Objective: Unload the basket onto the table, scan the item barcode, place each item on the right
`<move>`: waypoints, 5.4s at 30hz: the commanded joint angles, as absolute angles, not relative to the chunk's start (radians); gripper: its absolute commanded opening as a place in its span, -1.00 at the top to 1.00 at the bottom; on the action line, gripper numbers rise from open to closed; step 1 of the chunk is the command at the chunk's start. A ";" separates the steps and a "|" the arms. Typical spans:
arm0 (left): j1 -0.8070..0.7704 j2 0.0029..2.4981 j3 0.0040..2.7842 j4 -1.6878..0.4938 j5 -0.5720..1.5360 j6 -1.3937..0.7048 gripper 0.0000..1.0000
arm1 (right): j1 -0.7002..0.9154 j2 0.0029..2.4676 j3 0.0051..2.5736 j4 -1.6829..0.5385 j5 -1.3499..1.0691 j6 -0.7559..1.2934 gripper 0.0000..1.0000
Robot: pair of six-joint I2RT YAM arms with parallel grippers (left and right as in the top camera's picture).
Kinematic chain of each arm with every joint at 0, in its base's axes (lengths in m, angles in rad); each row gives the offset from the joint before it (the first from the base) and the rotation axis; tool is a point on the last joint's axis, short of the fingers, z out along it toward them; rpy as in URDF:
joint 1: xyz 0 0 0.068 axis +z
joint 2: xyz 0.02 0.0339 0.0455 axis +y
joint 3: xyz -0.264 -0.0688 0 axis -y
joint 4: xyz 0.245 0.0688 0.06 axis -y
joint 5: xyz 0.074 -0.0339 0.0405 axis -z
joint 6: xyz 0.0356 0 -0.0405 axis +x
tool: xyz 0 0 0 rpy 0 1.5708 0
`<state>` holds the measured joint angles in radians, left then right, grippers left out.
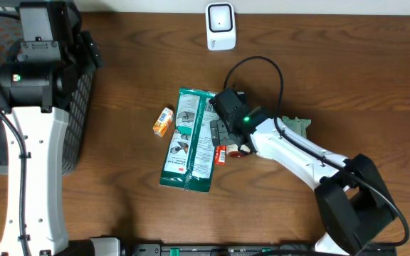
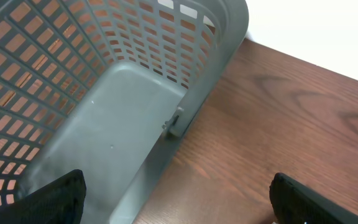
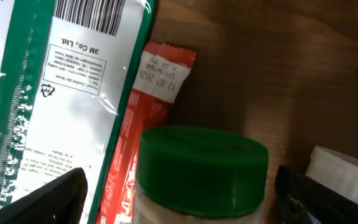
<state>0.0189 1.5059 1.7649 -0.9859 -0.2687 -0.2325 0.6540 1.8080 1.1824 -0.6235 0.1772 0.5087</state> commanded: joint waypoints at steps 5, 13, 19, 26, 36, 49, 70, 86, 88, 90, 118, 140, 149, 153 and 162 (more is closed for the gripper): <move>0.023 1.507 1.771 -0.985 -0.286 -0.234 -0.80 | 0.674 1.835 1.175 -0.620 0.202 0.538 -0.80; 0.023 1.507 1.771 -0.985 -0.285 -0.234 -0.80 | 0.678 1.843 1.174 -0.618 0.201 0.554 -0.62; 0.023 1.507 1.771 -0.985 -0.285 -0.234 -0.81 | 0.678 1.874 1.174 -0.620 0.201 0.554 -0.54; 0.023 1.507 1.771 -0.985 -0.285 -0.234 -0.81 | 0.674 1.865 1.188 -0.617 0.201 0.553 -0.10; 0.023 1.507 1.771 -0.985 -0.285 -0.234 -0.80 | 0.661 1.693 1.257 -0.672 0.211 0.517 0.07; 0.023 1.507 1.771 -0.985 -0.285 -0.234 -0.80 | 0.660 1.626 1.254 -0.527 0.507 0.515 0.14; 0.023 1.507 1.771 -0.985 -0.286 -0.234 -0.81 | 0.658 1.952 1.182 -0.064 0.706 0.444 0.19; 0.023 1.507 1.771 -0.985 -0.286 -0.234 -0.81 | 0.683 1.951 1.182 -0.138 0.702 0.429 -0.36; 0.023 1.507 1.771 -0.985 -0.286 -0.234 -0.80 | 0.683 1.934 1.182 -0.152 0.687 0.429 -0.39; 0.023 1.507 1.771 -0.985 -0.285 -0.234 -0.80 | 0.683 1.909 1.182 -0.160 0.654 0.429 -0.40; 0.023 1.507 1.771 -0.985 -0.286 -0.234 -0.80 | 0.220 2.025 2.032 -1.294 -0.197 0.395 -0.73; 0.023 1.507 1.771 -0.985 -0.285 -0.234 -0.81 | 0.362 2.372 2.030 -1.102 -0.059 0.396 -0.75; 0.023 1.507 1.771 -0.985 -0.285 -0.234 -0.80 | 0.365 2.388 2.027 -1.099 -0.057 0.395 -0.71; 0.023 1.507 1.771 -0.985 -0.285 -0.234 -0.80 | 0.366 2.388 2.027 -1.094 -0.057 0.368 -0.70; 0.023 1.507 1.771 -0.985 -0.285 -0.234 -0.80 | 0.366 2.386 2.027 -1.113 -0.058 0.369 -0.25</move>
